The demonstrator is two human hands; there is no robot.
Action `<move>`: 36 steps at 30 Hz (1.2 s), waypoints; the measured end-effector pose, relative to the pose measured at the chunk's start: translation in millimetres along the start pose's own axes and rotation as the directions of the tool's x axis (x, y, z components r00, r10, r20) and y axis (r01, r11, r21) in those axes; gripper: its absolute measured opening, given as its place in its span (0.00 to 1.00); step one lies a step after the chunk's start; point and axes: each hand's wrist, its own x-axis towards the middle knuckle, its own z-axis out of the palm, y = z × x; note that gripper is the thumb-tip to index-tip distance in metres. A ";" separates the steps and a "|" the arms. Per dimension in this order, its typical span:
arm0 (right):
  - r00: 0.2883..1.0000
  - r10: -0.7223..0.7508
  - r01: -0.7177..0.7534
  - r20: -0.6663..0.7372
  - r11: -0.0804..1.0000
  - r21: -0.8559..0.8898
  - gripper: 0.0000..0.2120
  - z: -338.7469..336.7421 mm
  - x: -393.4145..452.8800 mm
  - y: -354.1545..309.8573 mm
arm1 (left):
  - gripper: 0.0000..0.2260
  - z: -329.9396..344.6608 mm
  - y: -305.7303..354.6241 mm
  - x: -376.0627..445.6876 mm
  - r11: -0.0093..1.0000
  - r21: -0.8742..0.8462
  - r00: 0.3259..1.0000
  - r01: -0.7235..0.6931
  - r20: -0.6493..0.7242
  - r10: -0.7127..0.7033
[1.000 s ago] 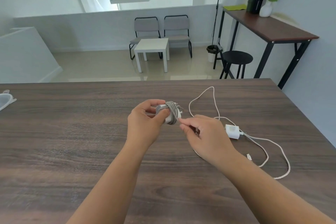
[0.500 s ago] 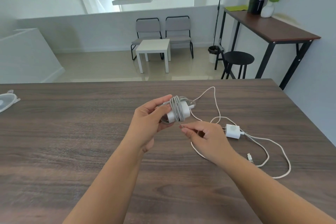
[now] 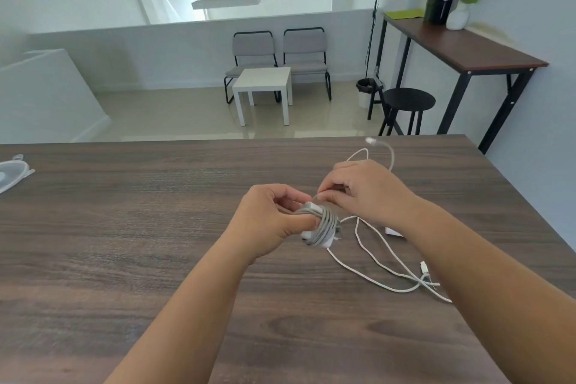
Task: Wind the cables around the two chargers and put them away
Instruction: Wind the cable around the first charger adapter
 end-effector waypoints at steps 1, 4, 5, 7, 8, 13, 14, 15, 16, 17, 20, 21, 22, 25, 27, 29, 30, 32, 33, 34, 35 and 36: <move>1.000 0.004 -0.005 -0.007 0.999 -0.041 0.06 -1.3 -0.5 -4.2 | 0.11 0.9 -0.6 0.2 0.998 0.055 0.999 -0.009 -0.030 0.011; 0.997 0.004 -0.012 -0.075 0.994 -0.111 0.08 7.1 -5.4 -14.2 | 0.09 3.3 -0.5 2.3 0.989 0.143 0.991 -0.042 -0.117 0.059; 0.993 0.011 -0.024 -0.116 0.994 -0.107 0.08 10.8 -8.4 -17.5 | 0.08 4.3 0.1 2.9 0.983 0.174 0.987 -0.054 -0.141 0.079; 0.978 0.046 -0.061 -0.205 0.996 -0.067 0.09 17.4 -14.5 -22.4 | 0.07 6.2 0.4 4.7 0.974 0.214 0.975 -0.069 -0.191 0.111; 0.967 0.065 -0.078 -0.248 0.996 -0.045 0.09 21.2 -17.3 -24.2 | 0.07 6.6 0.2 6.0 0.974 0.213 0.969 -0.072 -0.217 0.119; 0.887 0.152 -0.105 -0.435 0.986 0.130 0.07 42.8 -30.6 -35.1 | 0.07 6.4 -4.0 13.6 0.983 0.164 0.940 -0.085 -0.313 0.133; 0.876 0.157 -0.096 -0.456 0.983 0.155 0.07 47.7 -33.3 -36.2 | 0.07 6.9 -4.8 15.1 0.986 0.143 0.937 -0.089 -0.324 0.132; 0.871 0.161 -0.088 -0.464 0.981 0.174 0.06 52.0 -36.0 -37.7 | 0.07 7.6 -5.0 16.1 0.990 0.110 0.935 -0.094 -0.333 0.125; 0.871 0.163 -0.082 -0.463 0.979 0.189 0.07 55.8 -38.4 -38.9 | 0.07 8.3 -4.9 16.9 0.993 0.072 0.934 -0.096 -0.338 0.115; 0.872 0.164 -0.079 -0.462 0.977 0.199 0.07 59.1 -40.3 -39.6 | 0.08 8.8 -3.9 16.9 0.995 0.033 0.934 -0.098 -0.341 0.103; 0.865 0.180 -0.069 -0.468 0.967 0.244 0.06 65.0 -42.3 -38.9 | 0.08 9.1 0.4 16.2 0.986 -0.138 0.941 -0.093 -0.336 0.042; 0.862 0.201 -0.073 -0.465 0.958 0.279 0.06 66.2 -42.4 -37.7 | 0.09 9.0 1.8 16.1 0.974 -0.209 0.946 -0.086 -0.324 0.014; 0.860 0.232 -0.084 -0.454 0.943 0.323 0.06 66.9 -42.5 -36.0 | 0.09 8.9 3.5 15.7 0.958 -0.278 0.952 -0.076 -0.305 -0.013; 0.862 0.317 -0.109 -0.396 0.878 0.467 0.06 68.2 -44.2 -30.4 | 0.08 7.0 8.8 13.8 0.880 -0.474 0.973 -0.010 -0.209 -0.101; 0.871 0.352 -0.116 -0.341 0.824 0.554 0.06 69.0 -44.5 -27.9 | 0.07 3.3 8.2 13.5 0.799 -0.600 0.980 0.046 -0.129 -0.154; 0.881 0.382 -0.137 -0.279 0.771 0.621 0.11 67.7 -44.9 -25.1 | 0.07 0.5 6.1 13.5 0.722 -0.686 0.980 0.091 -0.068 -0.188; 0.883 0.392 -0.148 -0.256 0.753 0.641 0.11 66.2 -44.6 -22.9 | 0.07 0.0 5.1 13.4 0.701 -0.705 0.980 0.108 -0.045 -0.196; 0.887 0.397 -0.162 -0.236 0.747 0.645 0.08 60.9 -43.6 -17.7 | 0.09 0.8 3.3 12.7 0.686 -0.716 0.980 0.131 -0.013 -0.201; 0.890 0.386 -0.159 -0.241 0.760 0.631 0.07 58.0 -43.1 -15.5 | 0.10 1.4 2.4 12.4 0.683 -0.718 0.979 0.137 -0.007 -0.204; 0.894 0.369 -0.149 -0.255 0.781 0.607 0.07 55.0 -42.2 -14.0 | 0.10 1.7 1.9 12.3 0.679 -0.720 0.978 0.142 -0.003 -0.207; 0.897 0.349 -0.136 -0.272 0.802 0.581 0.06 52.0 -41.6 -13.3 | 0.10 1.4 0.8 12.5 0.676 -0.722 0.978 0.147 0.002 -0.211; 0.898 0.333 -0.123 -0.287 0.817 0.563 0.06 49.5 -40.8 -12.8 | 0.10 1.1 0.6 12.5 0.672 -0.724 0.977 0.156 0.014 -0.211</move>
